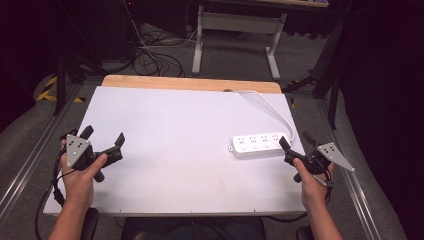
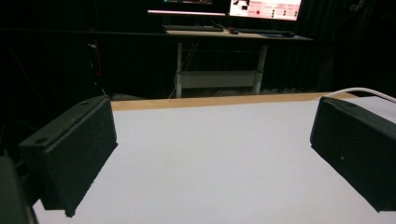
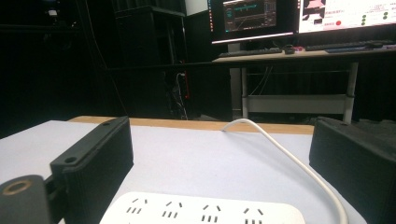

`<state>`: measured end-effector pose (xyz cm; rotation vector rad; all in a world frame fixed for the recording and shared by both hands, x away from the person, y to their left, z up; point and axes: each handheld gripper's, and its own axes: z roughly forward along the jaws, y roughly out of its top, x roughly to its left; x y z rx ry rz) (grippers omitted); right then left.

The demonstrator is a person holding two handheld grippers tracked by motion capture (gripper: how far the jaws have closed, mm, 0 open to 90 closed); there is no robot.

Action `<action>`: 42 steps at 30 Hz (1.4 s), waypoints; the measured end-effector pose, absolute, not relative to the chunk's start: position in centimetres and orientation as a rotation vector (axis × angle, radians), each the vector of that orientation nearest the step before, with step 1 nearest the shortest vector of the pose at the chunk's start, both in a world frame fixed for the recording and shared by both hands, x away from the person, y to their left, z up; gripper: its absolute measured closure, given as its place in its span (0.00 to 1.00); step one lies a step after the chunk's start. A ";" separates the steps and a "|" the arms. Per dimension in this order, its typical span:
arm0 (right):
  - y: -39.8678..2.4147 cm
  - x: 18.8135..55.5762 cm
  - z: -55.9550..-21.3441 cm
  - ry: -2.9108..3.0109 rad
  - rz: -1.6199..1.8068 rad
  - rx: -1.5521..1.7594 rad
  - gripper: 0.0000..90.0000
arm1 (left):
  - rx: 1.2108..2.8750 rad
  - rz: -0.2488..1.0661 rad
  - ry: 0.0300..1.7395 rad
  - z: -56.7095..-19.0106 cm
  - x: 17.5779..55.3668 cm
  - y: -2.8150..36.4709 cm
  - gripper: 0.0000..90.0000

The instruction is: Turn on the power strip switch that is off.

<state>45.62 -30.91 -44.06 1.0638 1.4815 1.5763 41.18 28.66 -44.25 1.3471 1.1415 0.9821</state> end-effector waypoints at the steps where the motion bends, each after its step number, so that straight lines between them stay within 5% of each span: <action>1: -30.9 45.6 -44.0 1.481 1.571 1.062 0.08 | 1.348 0.981 1.142 -44.3 41.2 28.7 0.01; 11: -30.8 45.6 -43.9 1.479 1.544 1.059 0.09 | 1.351 0.977 1.143 -44.3 41.2 28.6 0.01; 22: -30.5 45.4 -43.5 1.502 1.516 1.001 0.41 | 1.353 0.974 1.140 -44.3 41.2 28.6 0.02; 33: -30.3 45.2 -43.2 1.527 1.499 0.954 0.57 | 1.352 0.971 1.138 -44.3 41.3 28.6 0.02; 42: -30.2 45.1 -43.1 1.570 1.501 0.918 0.81 | 1.356 0.970 1.135 -44.3 41.3 28.5 0.02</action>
